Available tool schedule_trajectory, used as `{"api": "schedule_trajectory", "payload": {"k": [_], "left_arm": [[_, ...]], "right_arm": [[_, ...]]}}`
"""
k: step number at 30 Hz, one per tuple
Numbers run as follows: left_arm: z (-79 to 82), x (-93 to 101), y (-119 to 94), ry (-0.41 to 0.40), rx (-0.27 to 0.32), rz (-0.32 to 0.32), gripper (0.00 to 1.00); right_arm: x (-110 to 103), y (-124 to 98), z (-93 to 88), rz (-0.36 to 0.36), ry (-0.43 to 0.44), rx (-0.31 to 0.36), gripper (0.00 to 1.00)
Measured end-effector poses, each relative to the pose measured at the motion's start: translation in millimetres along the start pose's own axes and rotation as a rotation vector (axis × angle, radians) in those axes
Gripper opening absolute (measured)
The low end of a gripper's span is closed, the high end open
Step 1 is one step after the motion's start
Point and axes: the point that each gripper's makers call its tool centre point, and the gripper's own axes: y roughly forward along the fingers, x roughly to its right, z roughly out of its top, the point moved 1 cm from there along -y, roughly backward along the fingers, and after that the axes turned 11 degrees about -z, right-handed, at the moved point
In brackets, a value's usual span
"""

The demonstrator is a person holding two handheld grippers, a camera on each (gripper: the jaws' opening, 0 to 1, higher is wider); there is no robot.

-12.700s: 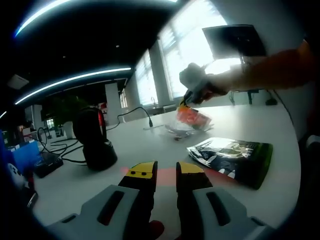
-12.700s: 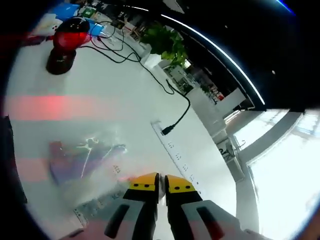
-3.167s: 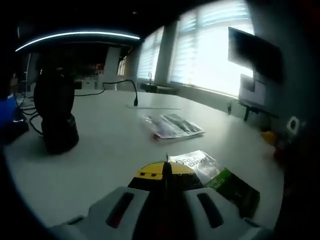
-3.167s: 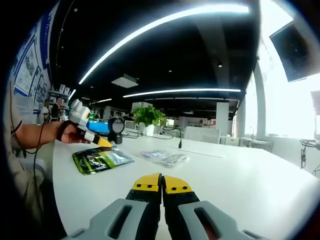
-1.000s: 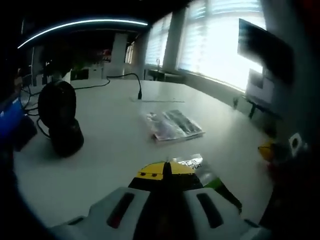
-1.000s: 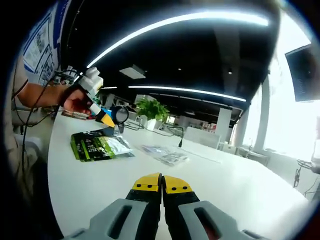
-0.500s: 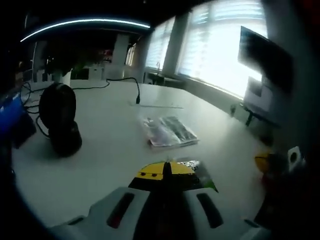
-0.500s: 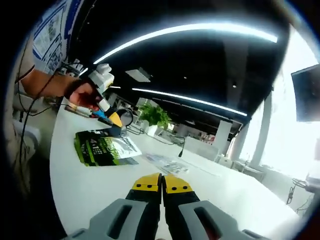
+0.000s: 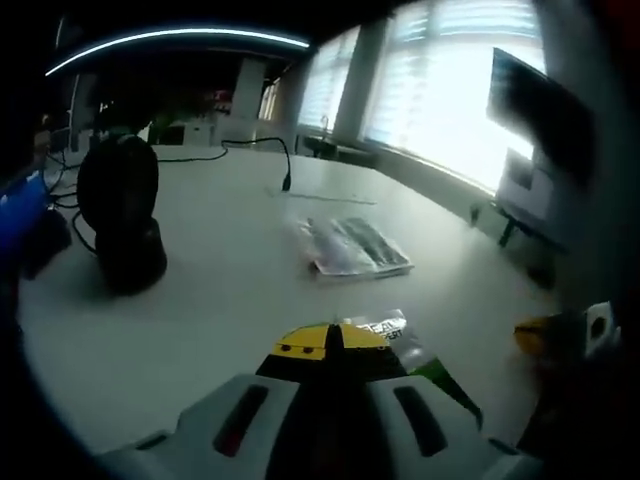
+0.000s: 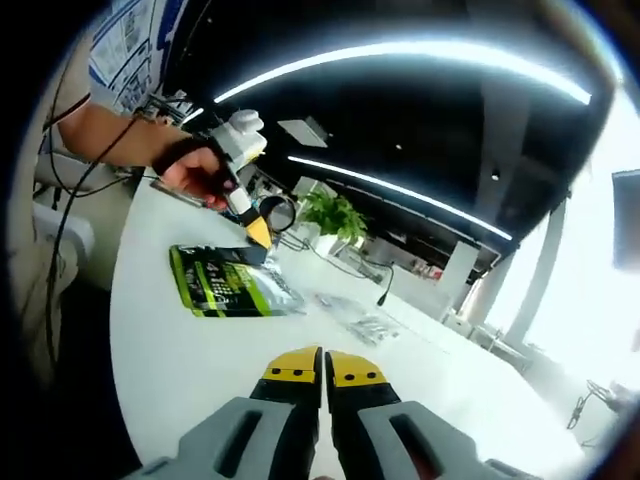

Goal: Clip sheet goods on table flip sheet goods clip sheet goods scan sheet goods put sheet goods back to table

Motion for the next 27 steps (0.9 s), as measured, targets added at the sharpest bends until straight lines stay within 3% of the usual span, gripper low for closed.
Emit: {"api": "schedule_trajectory", "payload": {"k": [10, 16, 21, 27], "left_arm": [[2.1, 1.9, -2.7, 0.039, 0.010, -0.008, 0.00], [-4.4, -0.8, -11.6, 0.052, -0.002, -0.009, 0.00], [-13.6, -3.6, -20.6, 0.026, -0.018, -0.021, 0.00], [-26.7, 5.9, -29.1, -0.064, -0.038, -0.080, 0.00]], "right_arm": [[11.7, -3.2, 3.7, -0.001, 0.124, 0.031, 0.00], [15.3, -2.5, 1.0, -0.003, 0.135, 0.032, 0.00], [20.0, -2.8, 0.7, -0.012, 0.152, 0.037, 0.01], [24.2, -4.2, 2.1, -0.014, 0.192, 0.051, 0.03]]}}
